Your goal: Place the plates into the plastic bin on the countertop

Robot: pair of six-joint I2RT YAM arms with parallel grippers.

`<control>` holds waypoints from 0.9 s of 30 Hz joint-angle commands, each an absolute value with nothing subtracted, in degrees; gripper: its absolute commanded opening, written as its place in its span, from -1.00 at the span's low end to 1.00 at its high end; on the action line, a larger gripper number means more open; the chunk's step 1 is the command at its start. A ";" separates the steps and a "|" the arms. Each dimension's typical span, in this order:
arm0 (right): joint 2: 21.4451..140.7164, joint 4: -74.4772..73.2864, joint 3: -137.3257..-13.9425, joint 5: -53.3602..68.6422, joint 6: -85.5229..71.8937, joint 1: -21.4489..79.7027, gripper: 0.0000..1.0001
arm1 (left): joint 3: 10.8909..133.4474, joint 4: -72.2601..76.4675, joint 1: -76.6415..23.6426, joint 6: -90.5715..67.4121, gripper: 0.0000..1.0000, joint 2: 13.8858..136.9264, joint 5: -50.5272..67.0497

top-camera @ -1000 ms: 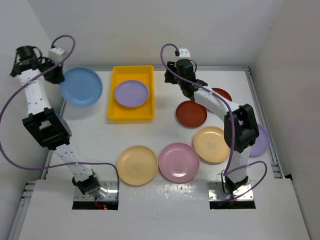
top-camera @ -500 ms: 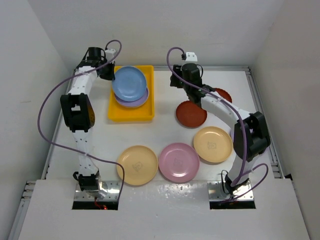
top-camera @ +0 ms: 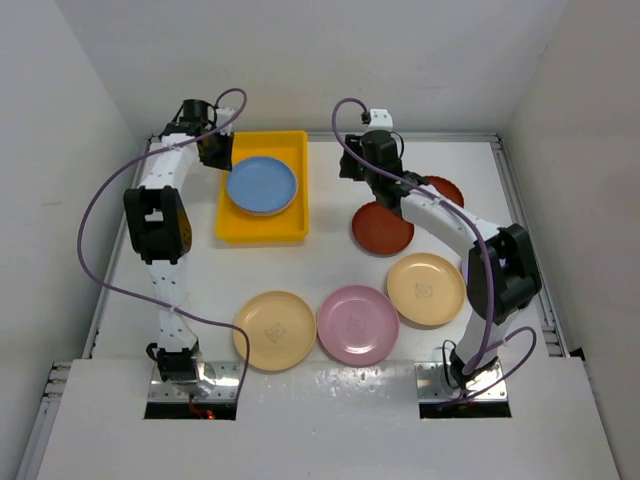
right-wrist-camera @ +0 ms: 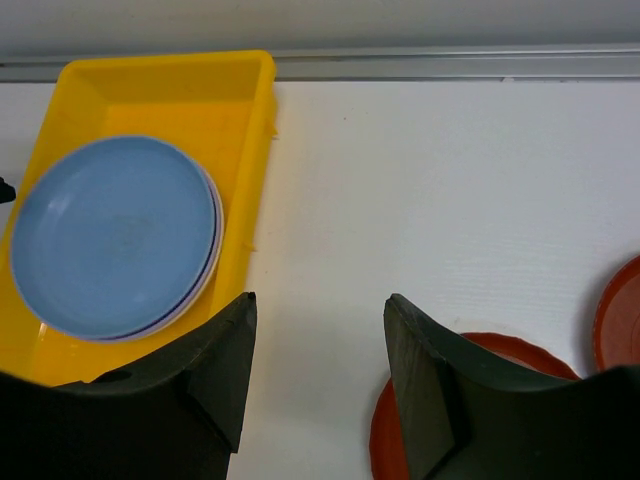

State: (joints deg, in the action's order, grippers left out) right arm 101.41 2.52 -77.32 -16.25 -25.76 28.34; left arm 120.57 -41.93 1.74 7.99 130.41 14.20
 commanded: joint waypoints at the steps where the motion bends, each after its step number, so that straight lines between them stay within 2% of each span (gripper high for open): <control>1: 99.58 3.52 -78.49 -16.17 -26.10 29.00 0.08 | 121.64 -44.64 -0.08 10.10 -0.41 130.87 13.19; 2: 99.58 3.60 -78.40 -16.26 -26.10 29.18 0.11 | 121.64 -44.65 -0.09 10.63 -0.31 130.87 12.66; 7: 99.23 3.60 -77.78 -16.17 -26.63 29.36 0.14 | 122.68 -45.18 -2.11 12.66 -0.17 130.87 9.59; 12: 98.70 2.99 -77.43 -16.26 -26.28 29.71 0.14 | 125.33 -45.18 -3.33 15.19 -0.19 126.84 10.10; 16: 98.18 2.99 -76.55 -16.61 -25.32 29.71 0.17 | 117.27 -45.18 -8.42 23.71 -0.29 122.61 10.11; 19: 98.00 3.16 -75.94 -17.22 -26.81 29.45 0.17 | 111.30 -45.70 -11.33 25.13 -0.38 122.61 8.09; 22: 97.65 3.16 -75.76 -17.31 -26.72 29.44 0.17 | 108.29 -46.32 -11.95 24.61 -0.38 123.40 8.78; 27: 97.82 3.34 -75.50 -18.10 -26.54 29.62 0.17 | 109.69 -46.32 -11.95 22.41 -0.41 128.39 8.27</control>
State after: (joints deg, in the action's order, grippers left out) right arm 100.64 1.87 -75.64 -16.58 -25.98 29.19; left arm 108.47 -46.63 -13.47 22.85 126.58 9.17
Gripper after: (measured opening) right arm 0.581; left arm 0.296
